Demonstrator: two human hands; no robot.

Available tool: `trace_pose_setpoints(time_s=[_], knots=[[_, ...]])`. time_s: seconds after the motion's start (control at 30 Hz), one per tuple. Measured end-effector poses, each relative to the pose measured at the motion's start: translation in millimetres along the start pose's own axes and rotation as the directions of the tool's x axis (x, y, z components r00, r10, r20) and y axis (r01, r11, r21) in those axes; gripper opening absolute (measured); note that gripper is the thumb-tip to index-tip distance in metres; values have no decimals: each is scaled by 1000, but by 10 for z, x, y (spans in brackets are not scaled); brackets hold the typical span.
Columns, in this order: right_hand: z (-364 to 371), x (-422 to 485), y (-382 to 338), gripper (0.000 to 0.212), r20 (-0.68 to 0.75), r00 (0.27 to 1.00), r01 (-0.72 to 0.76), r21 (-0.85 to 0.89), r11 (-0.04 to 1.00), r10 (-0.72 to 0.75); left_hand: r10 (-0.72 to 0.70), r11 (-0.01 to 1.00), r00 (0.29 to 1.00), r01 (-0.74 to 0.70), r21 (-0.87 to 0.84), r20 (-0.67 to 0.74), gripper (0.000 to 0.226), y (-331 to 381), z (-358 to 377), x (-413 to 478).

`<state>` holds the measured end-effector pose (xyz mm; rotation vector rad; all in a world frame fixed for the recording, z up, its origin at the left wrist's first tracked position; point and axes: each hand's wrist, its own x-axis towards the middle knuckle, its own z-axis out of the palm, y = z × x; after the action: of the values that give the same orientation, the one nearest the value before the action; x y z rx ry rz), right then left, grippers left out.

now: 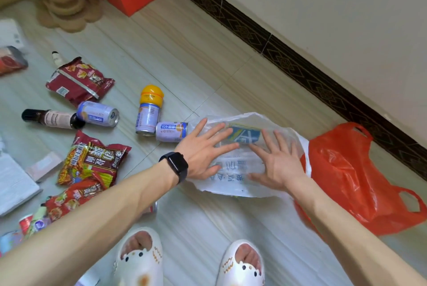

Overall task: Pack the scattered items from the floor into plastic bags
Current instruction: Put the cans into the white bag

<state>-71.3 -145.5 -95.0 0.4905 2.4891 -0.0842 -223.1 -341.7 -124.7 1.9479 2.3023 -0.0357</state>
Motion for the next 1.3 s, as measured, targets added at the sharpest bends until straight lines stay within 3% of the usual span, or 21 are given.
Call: trace_pose_setpoints(time_s=[0.1,0.2,0.3,0.4,0.6,0.8,0.9,0.97,1.03,1.2,1.3], knots=[[-64,-246,-379,81,-158,985,108,225,968,-73,-264,955,960,246,-165,-92,76,4,-89,-457],[-69,-395,-735,69,-285,949,242,375,895,-136,-538,801,843,509,-317,-7,77,8,-10,-924],[-80,-358,-1104,63,-355,907,360,378,853,-225,-674,668,723,685,-291,152,80,-116,138,-1395],[-111,-154,-1455,63,-431,834,467,220,857,-344,-752,560,618,783,-272,230,80,-319,276,-1677],[-192,333,-1912,76,-292,789,548,-64,834,-540,-806,464,539,832,-306,245,76,-831,522,-1558],[-195,1114,-2101,85,-230,868,416,-148,897,-440,-886,228,388,841,-491,253,73,-1282,569,-958],[-112,1322,-2151,90,-167,927,305,-180,935,-335,-880,152,356,839,-523,314,68,-1355,626,-737],[-57,1344,-2188,90,-190,925,288,-211,934,-328,-875,68,316,829,-555,366,67,-1374,687,-668],[51,1340,-2217,68,-317,873,303,-242,922,-370,-871,-4,281,817,-577,403,66,-1367,720,-646],[0,1091,-2439,44,-235,827,423,-338,841,-510,-856,71,305,868,-491,416,65,-1363,610,-794],[-161,810,-2381,38,-129,811,547,-180,817,-571,-874,133,340,855,-501,347,57,-1392,391,-1035]])
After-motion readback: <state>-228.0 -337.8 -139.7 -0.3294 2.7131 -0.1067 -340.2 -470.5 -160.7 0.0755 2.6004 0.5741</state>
